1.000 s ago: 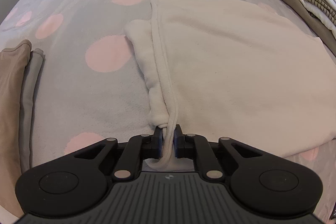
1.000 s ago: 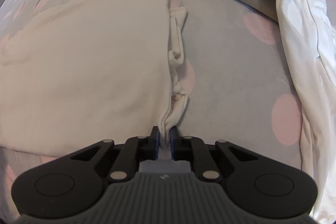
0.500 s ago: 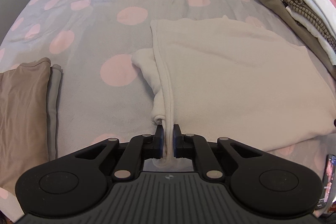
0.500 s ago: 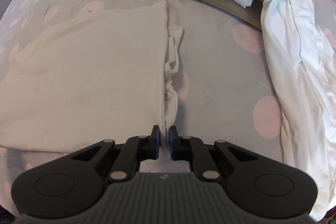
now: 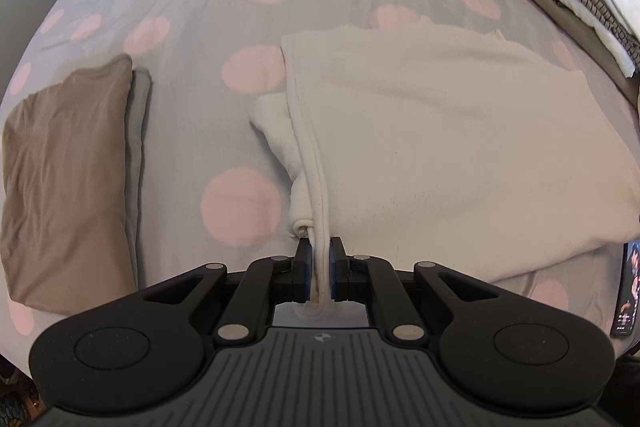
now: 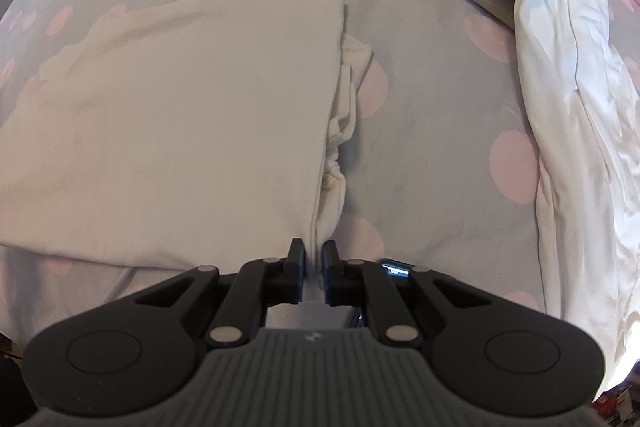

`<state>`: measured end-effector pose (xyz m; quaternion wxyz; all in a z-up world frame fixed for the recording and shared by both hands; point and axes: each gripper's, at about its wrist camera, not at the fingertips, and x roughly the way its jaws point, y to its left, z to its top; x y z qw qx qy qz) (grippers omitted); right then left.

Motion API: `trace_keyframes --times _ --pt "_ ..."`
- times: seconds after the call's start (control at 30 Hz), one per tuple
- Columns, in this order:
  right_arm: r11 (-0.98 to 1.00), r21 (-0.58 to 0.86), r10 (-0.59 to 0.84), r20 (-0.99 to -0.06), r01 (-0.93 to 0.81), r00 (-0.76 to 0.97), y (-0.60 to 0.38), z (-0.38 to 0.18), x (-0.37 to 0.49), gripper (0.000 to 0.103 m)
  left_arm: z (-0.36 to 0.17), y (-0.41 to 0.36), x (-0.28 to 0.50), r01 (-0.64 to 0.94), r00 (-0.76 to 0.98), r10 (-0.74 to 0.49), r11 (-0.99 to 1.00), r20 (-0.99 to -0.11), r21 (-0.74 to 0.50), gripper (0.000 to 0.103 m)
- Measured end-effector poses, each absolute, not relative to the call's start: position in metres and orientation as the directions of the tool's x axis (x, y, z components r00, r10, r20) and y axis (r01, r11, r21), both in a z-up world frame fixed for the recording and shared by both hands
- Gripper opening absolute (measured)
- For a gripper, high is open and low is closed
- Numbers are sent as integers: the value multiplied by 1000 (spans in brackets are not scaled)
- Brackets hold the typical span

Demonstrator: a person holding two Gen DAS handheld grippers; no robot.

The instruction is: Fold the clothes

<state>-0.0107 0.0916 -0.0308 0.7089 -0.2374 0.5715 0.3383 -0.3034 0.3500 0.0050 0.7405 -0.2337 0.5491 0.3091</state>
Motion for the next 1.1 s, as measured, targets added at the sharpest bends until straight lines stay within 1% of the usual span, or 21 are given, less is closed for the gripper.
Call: trace_keyframes --times 0.2,0.27,0.3,0.33,0.37,0.57,0.63,0.73,0.87,0.97,1.1 --pt "645 0 169 -975 -764 143 95 -49 -14 11 -9 344 -306 -695 206 195 719 -959 -3 8" --pt "641 -6 167 -975 -768 147 96 -49 -16 11 -10 343 -306 -685 197 208 728 -958 17 8" --pt "645 -6 166 -975 -764 148 97 -48 -22 15 -9 343 -307 -683 192 220 730 -957 31 8" --pt "649 -6 165 -975 -761 148 99 -46 -28 17 -9 343 -308 -683 191 223 729 -956 34 10" --pt "654 -4 166 -975 -757 148 100 -45 -31 17 -8 343 -309 -684 191 227 729 -955 36 14" --pt "702 35 206 -966 -711 155 94 -37 -11 28 4 345 -312 -687 231 255 726 -939 28 24" --pt "722 42 220 -960 -691 172 94 -34 -10 31 7 346 -308 -703 230 274 710 -934 35 24" --pt "737 53 240 -952 -673 188 94 -33 -8 37 10 351 -302 -715 268 289 699 -919 11 24" --pt "746 90 277 -943 -660 184 94 -38 -7 38 10 357 -292 -720 310 291 694 -905 -23 24" --pt "753 122 307 -934 -646 181 98 -43 2 43 4 363 -284 -724 332 283 688 -900 -51 24" --pt "760 168 339 -927 -628 161 102 -46 14 44 -6 371 -271 -724 341 264 686 -902 -73 24"
